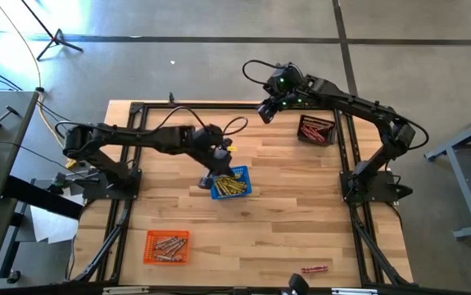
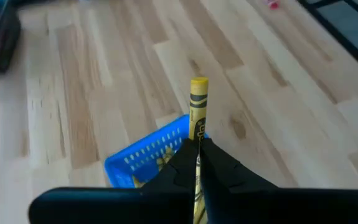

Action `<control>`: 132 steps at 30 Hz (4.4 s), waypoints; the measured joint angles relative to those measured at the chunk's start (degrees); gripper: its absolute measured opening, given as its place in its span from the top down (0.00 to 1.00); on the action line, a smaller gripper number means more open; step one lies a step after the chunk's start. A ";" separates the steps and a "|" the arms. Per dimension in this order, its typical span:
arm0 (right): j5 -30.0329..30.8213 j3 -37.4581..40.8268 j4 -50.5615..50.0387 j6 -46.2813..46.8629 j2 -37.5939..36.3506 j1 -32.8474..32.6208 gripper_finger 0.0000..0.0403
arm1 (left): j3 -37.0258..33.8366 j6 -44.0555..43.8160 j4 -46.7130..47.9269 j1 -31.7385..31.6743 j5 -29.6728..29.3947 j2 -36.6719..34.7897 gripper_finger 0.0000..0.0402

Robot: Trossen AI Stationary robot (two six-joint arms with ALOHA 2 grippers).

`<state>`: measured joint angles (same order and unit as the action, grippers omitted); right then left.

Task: Sort crayons
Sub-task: Put the yellow crayon into the blue basket, then put the red crayon into the black basket

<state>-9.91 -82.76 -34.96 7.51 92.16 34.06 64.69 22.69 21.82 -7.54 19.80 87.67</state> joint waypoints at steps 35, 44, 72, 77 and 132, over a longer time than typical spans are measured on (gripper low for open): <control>0.15 4.88 -2.25 0.00 0.00 -5.73 0.72 | -1.57 -13.64 29.34 -19.15 -26.47 -2.54 0.81; 0.02 4.87 -1.93 -2.43 0.00 -5.73 0.72 | -6.37 -14.36 31.24 -39.75 -24.69 -2.54 0.81; 0.22 4.87 0.85 -0.95 0.00 -5.71 0.72 | -6.34 -17.84 31.91 -49.78 -30.32 10.89 0.81; 0.22 4.87 1.40 -0.95 0.00 -5.70 0.72 | -6.29 -20.93 31.91 -49.97 -29.82 13.30 0.81; 4.19 4.83 39.22 18.38 0.02 -12.13 0.72 | -0.72 -50.31 -10.54 -22.41 -14.57 -10.54 1.00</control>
<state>-5.72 -77.93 4.26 25.88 92.18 21.94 63.96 -27.62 11.28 -29.95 5.23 77.12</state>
